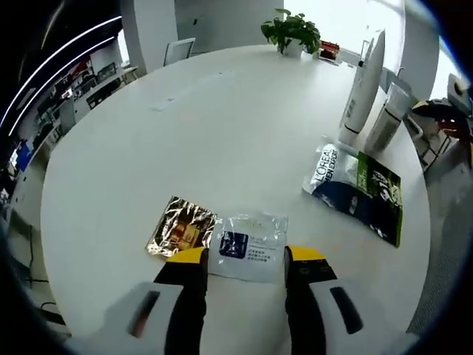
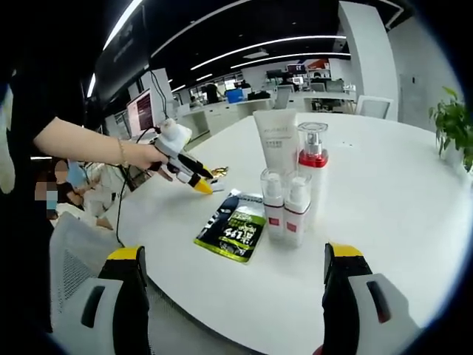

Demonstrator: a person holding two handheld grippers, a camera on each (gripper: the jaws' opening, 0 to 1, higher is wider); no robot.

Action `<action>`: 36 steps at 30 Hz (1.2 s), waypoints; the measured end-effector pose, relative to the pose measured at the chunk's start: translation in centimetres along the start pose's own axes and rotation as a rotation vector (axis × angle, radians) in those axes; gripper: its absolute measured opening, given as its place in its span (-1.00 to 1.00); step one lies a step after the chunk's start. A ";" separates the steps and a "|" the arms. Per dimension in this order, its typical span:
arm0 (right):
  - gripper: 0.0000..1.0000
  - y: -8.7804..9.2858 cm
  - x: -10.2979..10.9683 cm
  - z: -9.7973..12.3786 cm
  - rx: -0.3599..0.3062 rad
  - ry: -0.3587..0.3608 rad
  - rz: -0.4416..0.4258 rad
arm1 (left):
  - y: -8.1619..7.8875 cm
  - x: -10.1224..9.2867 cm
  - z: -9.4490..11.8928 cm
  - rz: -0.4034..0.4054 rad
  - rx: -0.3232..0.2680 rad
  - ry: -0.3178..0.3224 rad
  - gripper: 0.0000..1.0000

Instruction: Arrange the skincare products in the storage area until every visible bottle or jar stands upright without overlapping.

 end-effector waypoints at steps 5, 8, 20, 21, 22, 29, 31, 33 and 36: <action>0.99 0.0 0.0 0.0 -0.002 0.002 0.001 | -0.1 -0.3 0.1 0.022 -0.016 0.016 -0.18; 0.99 -0.1 0.0 0.0 -0.005 0.001 0.002 | -0.1 -0.5 0.3 0.022 -0.023 0.018 -0.18; 0.99 -0.4 0.2 0.0 -0.021 -0.010 0.010 | 0.0 -2.5 2.1 0.057 -0.068 0.023 -0.18; 0.99 -0.4 0.2 0.0 -0.022 -0.012 0.010 | 0.0 -3.0 2.5 0.059 -0.075 0.024 -0.18; 0.99 -0.4 0.2 0.0 -0.024 -0.015 0.011 | 0.0 -3.0 2.3 0.062 -0.081 0.025 -0.18; 0.99 -0.5 0.5 0.0 -0.034 -0.035 0.016 | 0.6 -5.3 4.1 0.110 -0.101 0.027 -0.17; 0.99 -0.6 0.5 0.0 -0.044 -0.038 0.014 | 1.0 -5.9 4.6 0.119 -0.109 0.025 -0.17; 0.99 -0.7 0.5 0.0 -0.049 -0.037 0.015 | 1.2 -6.3 4.8 0.119 -0.110 0.020 -0.17; 0.99 -0.7 0.6 0.0 -0.055 -0.046 0.016 | 1.4 -6.5 5.3 0.121 -0.122 0.018 -0.17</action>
Point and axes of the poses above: the point that each gripper's makers call its tool centre point, and the gripper's own axes: z roughly backward along the fingers, x roughly to its left, y roughly out of its underside, the point moved 5 cm from there along z, roughly backward along the fingers, and after that the axes turned 14 degrees about z, right-handed, at the moved point
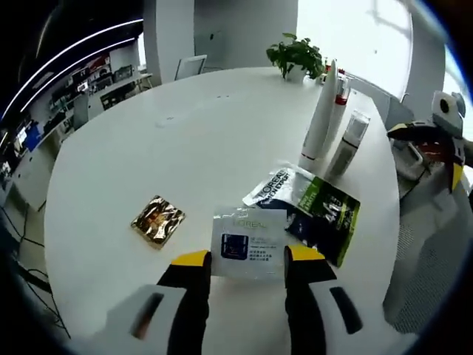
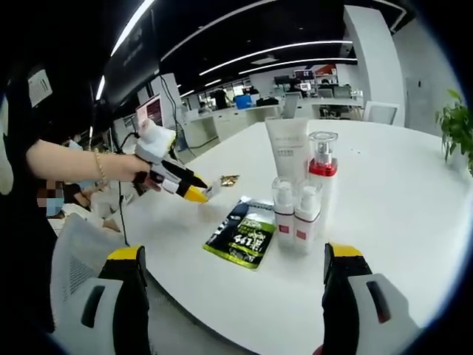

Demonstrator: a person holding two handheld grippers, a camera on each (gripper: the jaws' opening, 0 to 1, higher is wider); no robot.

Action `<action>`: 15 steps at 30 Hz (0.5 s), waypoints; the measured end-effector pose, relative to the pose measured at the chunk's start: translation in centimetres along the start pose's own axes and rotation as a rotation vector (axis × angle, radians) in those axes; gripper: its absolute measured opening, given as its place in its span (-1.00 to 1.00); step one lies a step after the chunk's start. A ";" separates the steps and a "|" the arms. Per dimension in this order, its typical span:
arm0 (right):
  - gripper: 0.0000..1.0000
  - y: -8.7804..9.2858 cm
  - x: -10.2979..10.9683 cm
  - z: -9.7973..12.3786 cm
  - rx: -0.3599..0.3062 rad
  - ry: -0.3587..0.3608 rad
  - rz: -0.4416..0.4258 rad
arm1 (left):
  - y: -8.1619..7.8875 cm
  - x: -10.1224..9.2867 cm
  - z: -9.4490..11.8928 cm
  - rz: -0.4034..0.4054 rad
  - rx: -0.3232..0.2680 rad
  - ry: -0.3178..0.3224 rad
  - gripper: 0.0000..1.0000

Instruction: Arrange the skincare products in the storage area until every visible bottle or jar stands upright without overlapping.

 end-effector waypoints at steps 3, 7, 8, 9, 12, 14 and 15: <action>0.90 0.0 0.2 -0.1 0.002 -0.016 0.002 | 0.0 -0.9 1.1 0.002 -0.013 -0.004 -0.17; 0.89 -0.1 0.5 -0.2 -0.004 -0.032 0.007 | 0.0 -1.7 2.1 0.037 -0.039 -0.009 -0.17; 0.89 -0.2 0.5 -0.2 -0.004 -0.033 0.007 | 0.0 -1.8 2.1 0.040 -0.041 -0.010 -0.17; 0.89 -0.3 0.7 -0.2 -0.006 -0.039 0.011 | 0.0 -2.1 2.5 0.056 -0.049 -0.022 -0.17; 0.86 -0.3 0.8 -0.3 -0.003 -0.043 0.024 | -0.1 -2.8 3.4 0.082 -0.075 -0.024 -0.17; 0.81 -0.3 0.8 -0.3 -0.005 -0.043 0.031 | -0.1 -3.4 4.0 0.104 -0.098 -0.034 -0.18; 0.79 -0.4 0.7 -0.2 -0.012 -0.043 0.029 | -0.1 -3.7 4.3 0.113 -0.109 -0.038 -0.18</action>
Point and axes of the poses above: the point that each gripper's makers call its tool centre point, and the gripper's own axes: z roughly backward along the fingers, x roughly to its left, y roughly out of its underside, the point moved 5 cm from there along z, roughly backward along the fingers, and after that the axes turned 14 degrees about z, right-handed, at the moved point
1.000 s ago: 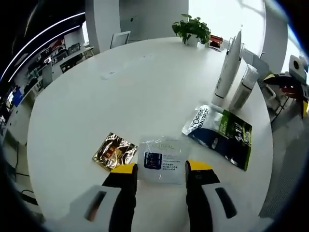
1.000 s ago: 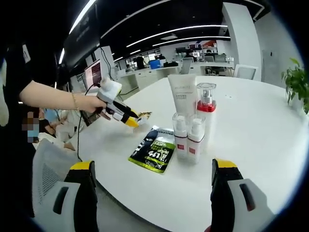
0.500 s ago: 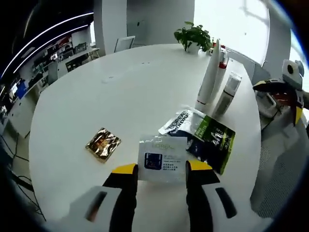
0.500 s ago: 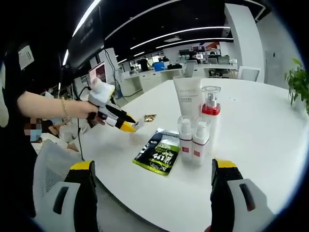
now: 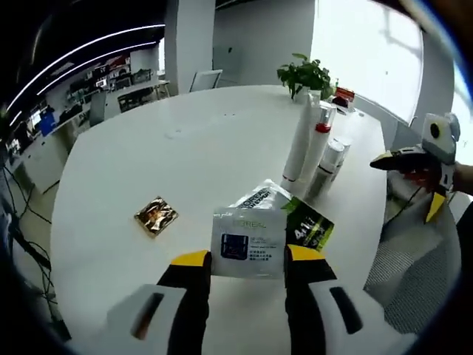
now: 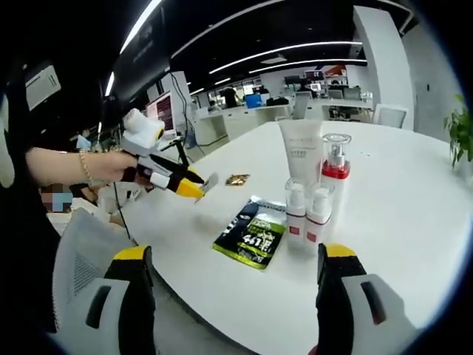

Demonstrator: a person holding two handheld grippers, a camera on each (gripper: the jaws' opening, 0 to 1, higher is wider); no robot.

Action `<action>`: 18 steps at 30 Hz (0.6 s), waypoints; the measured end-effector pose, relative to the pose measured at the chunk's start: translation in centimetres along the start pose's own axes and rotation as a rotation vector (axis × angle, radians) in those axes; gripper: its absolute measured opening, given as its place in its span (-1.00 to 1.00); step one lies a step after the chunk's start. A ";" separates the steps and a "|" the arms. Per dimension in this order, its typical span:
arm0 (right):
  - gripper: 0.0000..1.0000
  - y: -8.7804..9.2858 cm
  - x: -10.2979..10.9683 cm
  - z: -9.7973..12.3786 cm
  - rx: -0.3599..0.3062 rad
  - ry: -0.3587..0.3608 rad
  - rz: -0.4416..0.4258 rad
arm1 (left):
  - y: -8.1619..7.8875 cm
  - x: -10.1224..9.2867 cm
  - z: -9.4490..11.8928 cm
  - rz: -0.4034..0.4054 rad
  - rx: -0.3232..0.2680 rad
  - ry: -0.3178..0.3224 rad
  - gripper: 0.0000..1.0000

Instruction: Arrange the skincare products in the storage area until every visible bottle or jar stands upright without overlapping.

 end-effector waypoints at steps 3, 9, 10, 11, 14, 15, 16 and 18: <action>0.70 0.1 -0.1 0.0 0.001 -0.005 -0.006 | 0.2 -0.7 0.6 -0.001 -0.013 -0.008 -0.18; 0.51 -0.2 0.3 -0.1 -0.009 -0.030 -0.024 | 0.5 -2.5 2.0 -0.011 -0.036 -0.014 -0.17; 0.48 -0.2 0.2 -0.2 -0.010 -0.033 -0.028 | 0.6 -2.9 2.2 -0.010 -0.039 -0.011 -0.17; 0.46 -0.2 0.3 -0.3 -0.014 -0.037 -0.033 | 0.5 -3.4 2.4 -0.010 -0.041 -0.011 -0.17; 0.39 -0.4 0.7 -0.6 -0.027 -0.050 -0.045 | 0.9 -4.1 2.8 -0.024 -0.045 -0.019 -0.17; 0.36 -0.5 0.9 -0.7 -0.032 -0.059 -0.054 | 1.0 -4.1 2.9 -0.024 -0.046 -0.020 -0.17; 0.31 -0.5 1.0 -0.8 -0.034 -0.064 -0.057 | 1.1 -4.3 3.0 -0.025 -0.048 -0.020 -0.17; 0.17 -0.7 1.4 -1.0 -0.032 -0.070 -0.031 | 1.2 -4.7 3.4 -0.021 -0.054 -0.020 -0.17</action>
Point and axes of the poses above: the point that each gripper's makers call its tool centre point, and the gripper's own axes: z roughly backward along the fingers, x roughly to its left, y roughly out of its underside, the point moved 5 cm from there along z, roughly backward along the fingers, and after that the axes turned 14 degrees about z, right-handed, at the moved point
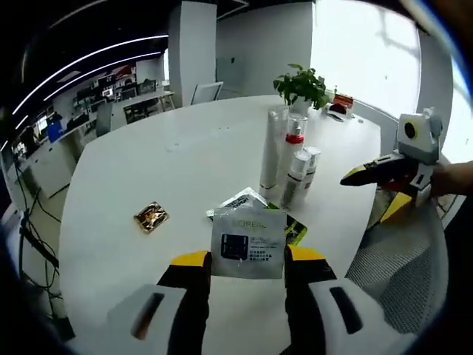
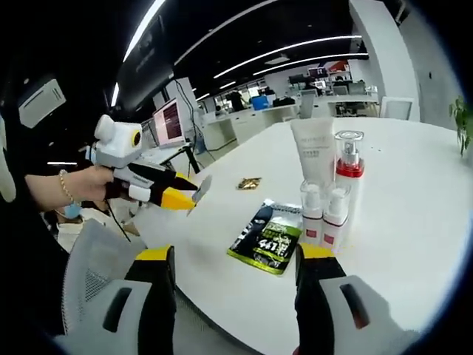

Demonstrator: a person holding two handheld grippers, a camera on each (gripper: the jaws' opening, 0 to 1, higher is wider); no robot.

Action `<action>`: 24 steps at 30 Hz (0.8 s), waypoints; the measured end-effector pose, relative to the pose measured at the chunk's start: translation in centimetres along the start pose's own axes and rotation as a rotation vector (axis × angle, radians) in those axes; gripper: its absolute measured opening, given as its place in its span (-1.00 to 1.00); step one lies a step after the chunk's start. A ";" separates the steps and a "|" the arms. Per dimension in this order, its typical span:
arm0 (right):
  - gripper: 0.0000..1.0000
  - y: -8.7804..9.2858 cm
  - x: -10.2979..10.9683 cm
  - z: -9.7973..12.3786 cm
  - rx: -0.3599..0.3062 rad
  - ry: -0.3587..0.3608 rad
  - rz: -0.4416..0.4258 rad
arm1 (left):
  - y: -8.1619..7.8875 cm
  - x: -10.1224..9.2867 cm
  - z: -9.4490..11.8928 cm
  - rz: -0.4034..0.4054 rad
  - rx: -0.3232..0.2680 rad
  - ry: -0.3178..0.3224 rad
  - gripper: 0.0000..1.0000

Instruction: Arrange the skincare products in the storage area until every visible bottle or jar stands upright without overlapping.

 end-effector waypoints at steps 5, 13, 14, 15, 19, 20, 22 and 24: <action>-0.01 -0.5 1.1 -0.7 -0.019 -0.041 -0.034 | 0.4 -0.8 0.6 0.010 -0.013 -0.009 -0.17; -0.30 -1.9 3.0 -2.1 -0.079 -0.115 -0.130 | 1.5 -2.3 1.0 -0.029 -0.014 -0.016 -0.17; -0.35 -2.2 3.0 -2.2 -0.087 -0.118 -0.144 | 1.6 -2.6 1.1 -0.033 -0.013 -0.013 -0.17; -0.39 -2.4 3.0 -2.3 -0.098 -0.117 -0.155 | 1.7 -2.9 1.1 -0.036 -0.013 -0.011 -0.17; -0.49 -3.2 3.2 -2.8 -0.116 -0.138 -0.182 | 1.9 -4.0 1.4 -0.036 -0.019 0.000 -0.17; -0.50 -3.3 3.3 -2.9 -0.118 -0.141 -0.185 | 1.9 -4.2 1.5 -0.038 -0.020 0.001 -0.17; -0.52 -3.4 3.3 -3.1 -0.121 -0.146 -0.199 | 1.8 -4.5 1.6 -0.042 -0.025 0.005 -0.17; -0.57 -3.4 3.3 -3.1 -0.127 -0.149 -0.213 | 1.7 -4.7 1.8 -0.040 -0.035 0.007 -0.17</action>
Point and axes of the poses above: the point that each gripper's makers call its tool centre point, and the gripper's own axes: z roughly backward along the fingers, x roughly to its left, y roughly out of its underside, the point moved 5 cm from there along z, roughly backward along the fingers, and after that the axes turned 14 degrees about z, right-handed, at the moved point
